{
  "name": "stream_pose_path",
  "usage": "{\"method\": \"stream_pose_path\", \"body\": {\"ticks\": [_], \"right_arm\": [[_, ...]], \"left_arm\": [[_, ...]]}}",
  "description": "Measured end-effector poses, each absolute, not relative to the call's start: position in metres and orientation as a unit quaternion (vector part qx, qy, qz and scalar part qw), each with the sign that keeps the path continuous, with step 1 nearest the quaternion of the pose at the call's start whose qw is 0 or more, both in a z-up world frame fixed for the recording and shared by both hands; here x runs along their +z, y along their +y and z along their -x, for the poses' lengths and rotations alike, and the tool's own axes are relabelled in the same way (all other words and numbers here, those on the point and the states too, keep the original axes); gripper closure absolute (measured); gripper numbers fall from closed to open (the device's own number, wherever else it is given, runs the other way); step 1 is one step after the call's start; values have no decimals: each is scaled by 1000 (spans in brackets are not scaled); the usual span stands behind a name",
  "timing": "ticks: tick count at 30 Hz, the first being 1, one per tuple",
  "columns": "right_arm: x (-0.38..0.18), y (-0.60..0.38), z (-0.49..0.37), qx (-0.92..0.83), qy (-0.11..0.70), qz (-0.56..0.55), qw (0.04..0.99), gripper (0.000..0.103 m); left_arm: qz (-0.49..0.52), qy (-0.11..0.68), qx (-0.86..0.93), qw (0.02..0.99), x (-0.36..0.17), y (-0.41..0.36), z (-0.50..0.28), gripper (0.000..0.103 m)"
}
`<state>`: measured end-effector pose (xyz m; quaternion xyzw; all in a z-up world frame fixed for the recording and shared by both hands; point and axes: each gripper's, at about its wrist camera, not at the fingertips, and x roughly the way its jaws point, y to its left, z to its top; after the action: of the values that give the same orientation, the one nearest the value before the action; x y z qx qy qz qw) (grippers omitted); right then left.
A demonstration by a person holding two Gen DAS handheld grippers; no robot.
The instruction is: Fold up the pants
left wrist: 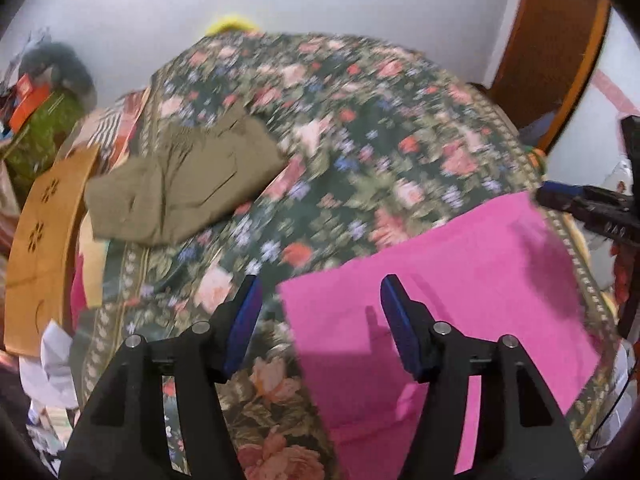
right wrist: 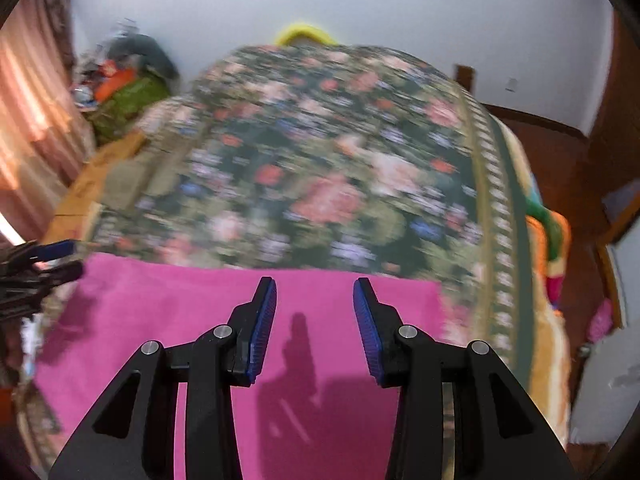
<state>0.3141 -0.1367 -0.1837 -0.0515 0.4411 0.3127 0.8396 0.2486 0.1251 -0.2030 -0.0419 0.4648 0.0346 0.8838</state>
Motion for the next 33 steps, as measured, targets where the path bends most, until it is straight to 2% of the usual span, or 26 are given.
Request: {"method": "stream_pose_path", "body": {"ticks": [2, 4, 9, 11, 18, 28, 33], "right_arm": [[-182, -118, -306, 337, 443, 52, 829, 57], [-190, -98, -299, 350, 450, 68, 819, 57], [-236, -68, -281, 351, 510, 101, 779, 57], [-244, -67, -266, 347, 501, 131, 782, 57], [-235, -93, -230, 352, 505, 145, 775, 57], [-226, -128, -186, 335, 508, 124, 784, 56], [-218, -142, -173, 327, 499, 111, 795, 55]], "left_arm": [[36, 464, 18, 885, -200, 115, -252, 35], [28, 471, 3, 882, -204, 104, -256, 27], [-29, 516, 3, 856, -234, 80, -264, 27], [-44, 527, 11, 849, -246, 78, -258, 27], [-14, 515, 19, 857, -241, 85, -226, 24], [-34, 505, 47, 861, -221, 76, -184, 23], [31, 508, 53, 859, -205, 83, -162, 23]]}}
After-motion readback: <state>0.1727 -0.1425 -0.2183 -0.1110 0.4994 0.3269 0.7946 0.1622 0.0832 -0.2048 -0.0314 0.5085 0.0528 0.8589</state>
